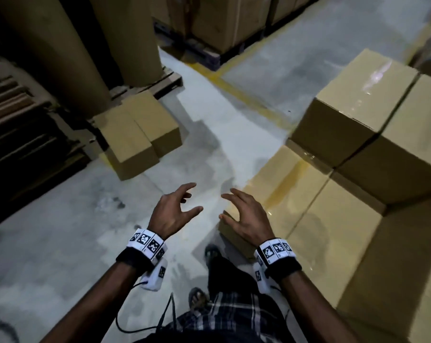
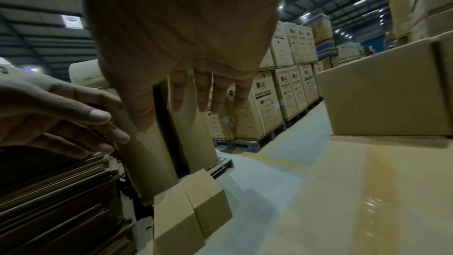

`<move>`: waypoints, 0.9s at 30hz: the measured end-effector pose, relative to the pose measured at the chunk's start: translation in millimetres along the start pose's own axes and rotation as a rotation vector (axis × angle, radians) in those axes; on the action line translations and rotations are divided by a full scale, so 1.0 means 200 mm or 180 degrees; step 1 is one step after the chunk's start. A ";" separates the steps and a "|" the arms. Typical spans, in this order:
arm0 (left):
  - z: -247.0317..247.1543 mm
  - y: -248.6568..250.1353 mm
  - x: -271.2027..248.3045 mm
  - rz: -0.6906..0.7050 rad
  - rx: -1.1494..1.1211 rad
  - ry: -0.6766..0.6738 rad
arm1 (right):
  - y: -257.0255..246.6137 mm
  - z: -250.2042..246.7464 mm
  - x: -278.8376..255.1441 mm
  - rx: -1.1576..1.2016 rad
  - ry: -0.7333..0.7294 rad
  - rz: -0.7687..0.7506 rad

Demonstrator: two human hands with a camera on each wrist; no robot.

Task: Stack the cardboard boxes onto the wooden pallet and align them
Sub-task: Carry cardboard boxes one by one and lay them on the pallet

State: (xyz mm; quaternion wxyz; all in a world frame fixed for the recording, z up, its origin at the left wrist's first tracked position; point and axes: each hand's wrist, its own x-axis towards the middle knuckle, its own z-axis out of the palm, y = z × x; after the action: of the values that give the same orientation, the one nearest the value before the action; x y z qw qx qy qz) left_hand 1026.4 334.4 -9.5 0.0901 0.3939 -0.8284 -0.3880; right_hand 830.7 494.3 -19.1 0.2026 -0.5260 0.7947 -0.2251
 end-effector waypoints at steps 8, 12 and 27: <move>-0.41 -0.36 0.66 -0.0427 -0.0008 0.0198 | -0.09 0.15 1.05 0.0014 -0.0156 -0.0251; -0.62 -0.50 1.01 -0.0721 0.0131 0.0141 | -0.17 0.17 1.58 0.0134 -0.0301 -0.0249; -1.09 -1.01 2.18 -0.1389 -0.0221 0.0024 | -0.44 0.28 3.21 0.0042 -0.0971 -0.0228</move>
State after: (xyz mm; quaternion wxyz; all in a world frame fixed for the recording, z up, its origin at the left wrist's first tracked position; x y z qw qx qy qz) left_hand 950.5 -183.7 -73.1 0.0207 0.5619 -0.7093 -0.4251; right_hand 693.0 -139.3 -69.5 0.3163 -0.5807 0.7340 -0.1549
